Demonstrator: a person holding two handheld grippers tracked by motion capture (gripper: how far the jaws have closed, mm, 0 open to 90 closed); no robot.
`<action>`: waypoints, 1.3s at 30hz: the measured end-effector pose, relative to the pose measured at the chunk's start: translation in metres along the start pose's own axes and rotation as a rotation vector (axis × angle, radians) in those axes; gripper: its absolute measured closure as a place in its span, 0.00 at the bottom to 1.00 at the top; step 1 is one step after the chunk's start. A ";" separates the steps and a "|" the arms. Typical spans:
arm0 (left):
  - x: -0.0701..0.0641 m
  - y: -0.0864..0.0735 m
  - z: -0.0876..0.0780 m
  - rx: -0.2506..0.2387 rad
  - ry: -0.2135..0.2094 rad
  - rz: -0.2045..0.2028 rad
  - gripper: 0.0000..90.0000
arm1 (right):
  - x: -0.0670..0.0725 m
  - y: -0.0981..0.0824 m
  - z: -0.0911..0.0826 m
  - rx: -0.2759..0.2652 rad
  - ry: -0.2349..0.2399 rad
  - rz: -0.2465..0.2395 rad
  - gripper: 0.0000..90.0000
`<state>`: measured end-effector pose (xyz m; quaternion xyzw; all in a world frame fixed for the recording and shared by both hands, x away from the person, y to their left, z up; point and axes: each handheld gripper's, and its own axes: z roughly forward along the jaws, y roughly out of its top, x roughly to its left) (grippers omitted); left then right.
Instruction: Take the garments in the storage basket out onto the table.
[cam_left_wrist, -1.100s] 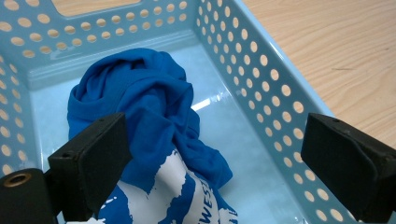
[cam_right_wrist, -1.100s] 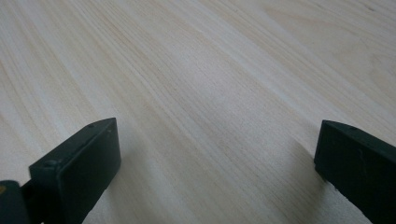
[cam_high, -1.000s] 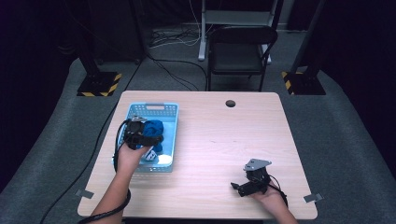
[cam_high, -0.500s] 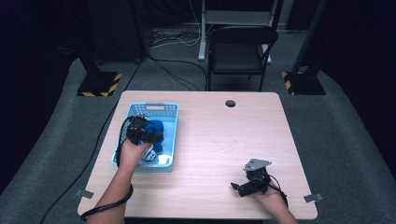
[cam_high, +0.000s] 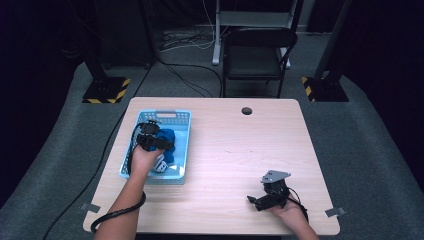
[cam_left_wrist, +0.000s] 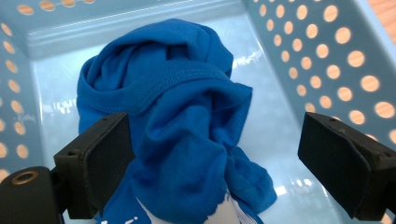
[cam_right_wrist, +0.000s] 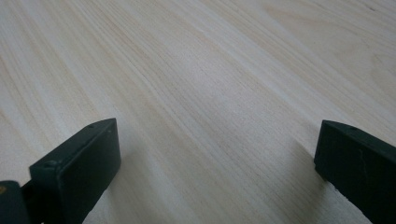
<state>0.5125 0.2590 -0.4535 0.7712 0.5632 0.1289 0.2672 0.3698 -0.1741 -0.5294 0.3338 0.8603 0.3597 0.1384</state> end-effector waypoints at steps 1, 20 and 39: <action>0.000 0.000 0.001 0.003 -0.002 -0.001 0.11 | 0.000 0.000 0.000 0.000 0.000 0.000 0.00; 0.009 -0.003 0.020 0.051 0.033 -0.055 0.14 | 0.000 0.000 0.000 -0.001 0.002 0.000 0.00; 0.012 -0.004 0.030 0.086 0.058 -0.089 0.21 | 0.000 0.000 0.000 -0.001 0.002 0.001 0.00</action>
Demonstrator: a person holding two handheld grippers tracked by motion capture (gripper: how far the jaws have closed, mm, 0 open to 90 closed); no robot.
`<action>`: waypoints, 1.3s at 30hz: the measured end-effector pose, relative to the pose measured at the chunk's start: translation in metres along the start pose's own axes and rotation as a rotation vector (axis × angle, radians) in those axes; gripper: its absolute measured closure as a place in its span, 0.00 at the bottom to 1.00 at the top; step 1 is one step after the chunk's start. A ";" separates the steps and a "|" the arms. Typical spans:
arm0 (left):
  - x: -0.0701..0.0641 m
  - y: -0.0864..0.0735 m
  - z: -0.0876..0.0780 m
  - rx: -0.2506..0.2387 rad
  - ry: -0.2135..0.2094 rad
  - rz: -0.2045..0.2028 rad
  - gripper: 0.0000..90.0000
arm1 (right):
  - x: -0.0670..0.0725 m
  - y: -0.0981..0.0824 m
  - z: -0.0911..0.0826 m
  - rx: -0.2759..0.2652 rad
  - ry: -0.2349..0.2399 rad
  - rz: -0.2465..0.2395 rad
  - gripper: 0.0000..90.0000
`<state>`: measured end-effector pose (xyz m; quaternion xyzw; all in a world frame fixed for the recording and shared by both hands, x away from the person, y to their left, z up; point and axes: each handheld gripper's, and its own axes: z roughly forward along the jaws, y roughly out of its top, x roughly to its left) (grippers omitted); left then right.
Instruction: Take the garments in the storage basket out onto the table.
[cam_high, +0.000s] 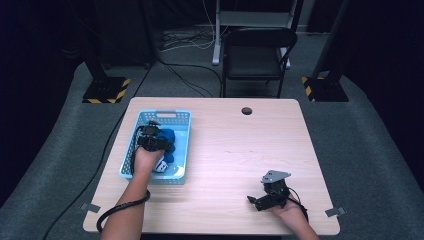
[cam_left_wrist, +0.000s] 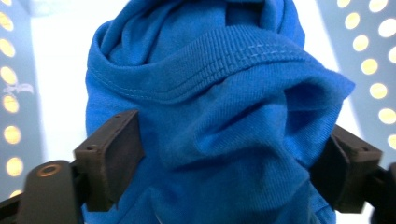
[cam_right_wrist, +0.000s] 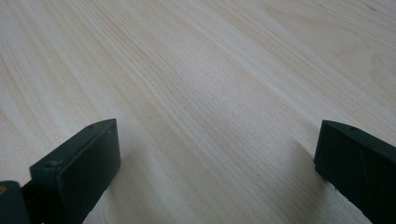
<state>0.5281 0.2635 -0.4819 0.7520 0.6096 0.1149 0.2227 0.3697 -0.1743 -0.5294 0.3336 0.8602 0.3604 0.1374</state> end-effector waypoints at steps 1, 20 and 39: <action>0.000 0.000 0.001 0.005 -0.003 0.000 0.22 | 0.000 0.000 0.000 0.000 0.000 0.000 0.00; 0.002 0.000 -0.004 -0.013 0.007 0.027 0.60 | 0.000 0.000 0.000 0.000 0.000 0.000 0.00; -0.008 -0.002 -0.031 -0.132 -0.031 0.101 0.68 | 0.000 0.000 0.000 0.000 0.000 -0.001 0.00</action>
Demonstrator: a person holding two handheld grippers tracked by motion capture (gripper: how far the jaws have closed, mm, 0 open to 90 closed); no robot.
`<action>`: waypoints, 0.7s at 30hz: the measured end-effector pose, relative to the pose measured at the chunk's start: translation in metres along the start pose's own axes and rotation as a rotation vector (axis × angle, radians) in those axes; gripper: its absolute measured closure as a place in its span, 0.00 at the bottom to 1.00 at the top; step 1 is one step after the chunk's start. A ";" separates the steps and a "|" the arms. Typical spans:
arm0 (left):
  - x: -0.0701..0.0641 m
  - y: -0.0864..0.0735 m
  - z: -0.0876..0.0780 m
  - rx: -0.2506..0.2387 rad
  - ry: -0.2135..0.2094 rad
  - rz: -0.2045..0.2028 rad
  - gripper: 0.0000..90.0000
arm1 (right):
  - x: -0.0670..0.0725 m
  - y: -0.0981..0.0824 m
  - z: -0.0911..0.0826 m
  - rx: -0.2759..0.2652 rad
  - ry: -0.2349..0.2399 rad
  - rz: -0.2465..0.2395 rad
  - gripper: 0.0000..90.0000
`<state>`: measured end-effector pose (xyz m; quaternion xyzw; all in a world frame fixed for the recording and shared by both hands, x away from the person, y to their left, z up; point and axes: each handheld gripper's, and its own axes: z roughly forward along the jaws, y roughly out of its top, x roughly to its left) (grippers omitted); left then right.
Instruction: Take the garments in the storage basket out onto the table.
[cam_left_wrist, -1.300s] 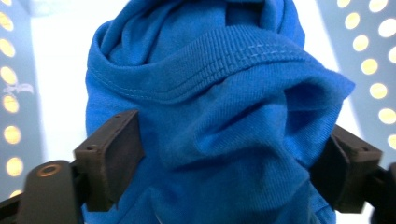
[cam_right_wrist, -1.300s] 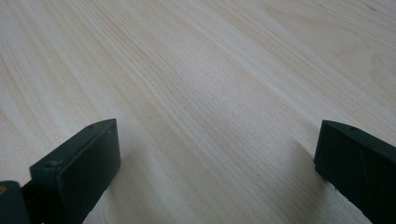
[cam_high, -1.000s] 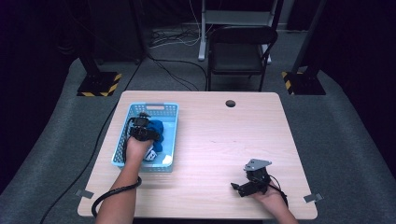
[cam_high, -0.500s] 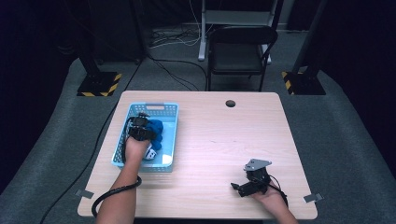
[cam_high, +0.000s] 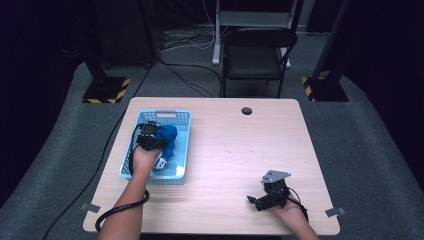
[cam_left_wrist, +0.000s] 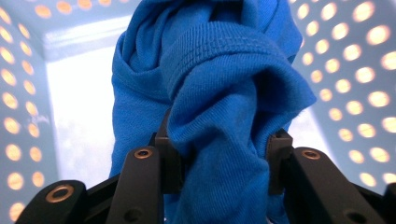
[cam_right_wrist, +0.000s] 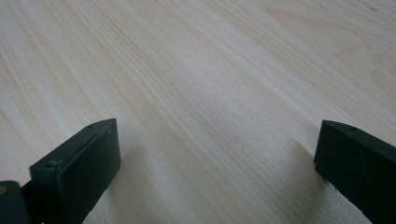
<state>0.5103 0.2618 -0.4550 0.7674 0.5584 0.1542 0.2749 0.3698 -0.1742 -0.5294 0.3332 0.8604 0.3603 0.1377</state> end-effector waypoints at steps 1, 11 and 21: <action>-0.001 0.000 -0.003 -0.009 -0.008 0.003 0.68 | 0.000 0.000 0.000 0.000 0.000 0.000 0.00; -0.007 -0.002 -0.025 -0.094 -0.054 0.039 0.68 | 0.000 0.000 0.000 0.001 -0.001 -0.001 0.00; -0.013 -0.006 -0.038 -0.141 -0.077 0.063 0.68 | 0.000 0.000 0.000 0.001 -0.001 -0.001 0.00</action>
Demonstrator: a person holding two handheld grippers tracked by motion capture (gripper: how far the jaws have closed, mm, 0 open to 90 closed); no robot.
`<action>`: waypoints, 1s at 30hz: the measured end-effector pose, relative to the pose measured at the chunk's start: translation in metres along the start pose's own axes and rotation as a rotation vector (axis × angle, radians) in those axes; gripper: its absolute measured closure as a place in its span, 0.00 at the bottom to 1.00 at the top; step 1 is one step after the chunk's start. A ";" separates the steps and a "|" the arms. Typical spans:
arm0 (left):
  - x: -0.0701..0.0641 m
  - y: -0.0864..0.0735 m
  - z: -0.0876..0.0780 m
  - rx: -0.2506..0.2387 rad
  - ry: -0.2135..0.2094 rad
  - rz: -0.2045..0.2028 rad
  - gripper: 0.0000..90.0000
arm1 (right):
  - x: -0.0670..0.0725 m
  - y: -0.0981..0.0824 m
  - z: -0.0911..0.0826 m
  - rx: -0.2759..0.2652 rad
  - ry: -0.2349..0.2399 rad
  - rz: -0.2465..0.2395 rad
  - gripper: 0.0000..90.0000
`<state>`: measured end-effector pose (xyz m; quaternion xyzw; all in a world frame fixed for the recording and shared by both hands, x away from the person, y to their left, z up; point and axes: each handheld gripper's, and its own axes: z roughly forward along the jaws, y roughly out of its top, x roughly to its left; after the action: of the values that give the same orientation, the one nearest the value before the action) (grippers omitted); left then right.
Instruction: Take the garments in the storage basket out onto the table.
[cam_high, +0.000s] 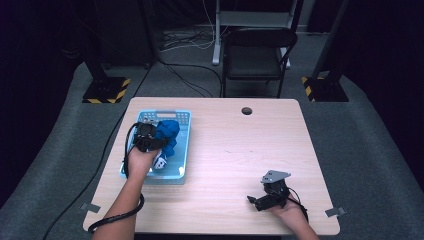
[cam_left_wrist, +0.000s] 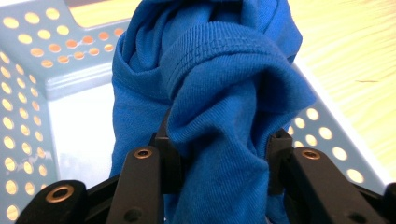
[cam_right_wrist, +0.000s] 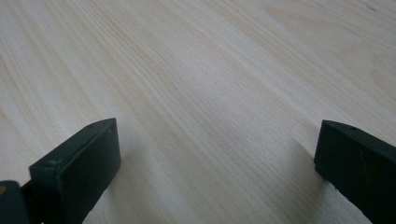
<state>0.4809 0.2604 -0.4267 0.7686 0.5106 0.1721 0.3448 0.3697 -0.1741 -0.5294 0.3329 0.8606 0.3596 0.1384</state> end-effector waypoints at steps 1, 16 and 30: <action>-0.001 0.000 -0.001 -0.006 -0.012 0.003 0.68 | 0.000 0.000 0.000 0.000 0.000 0.000 0.00; -0.021 0.006 -0.023 -0.092 -0.058 0.057 0.69 | 0.000 0.000 0.000 0.000 0.000 0.000 0.00; -0.041 0.012 -0.032 -0.141 -0.105 0.101 0.69 | 0.000 0.000 0.000 0.000 0.000 0.000 0.00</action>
<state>0.4518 0.2318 -0.3920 0.7752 0.4391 0.1841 0.4152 0.3697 -0.1740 -0.5294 0.3330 0.8606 0.3596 0.1384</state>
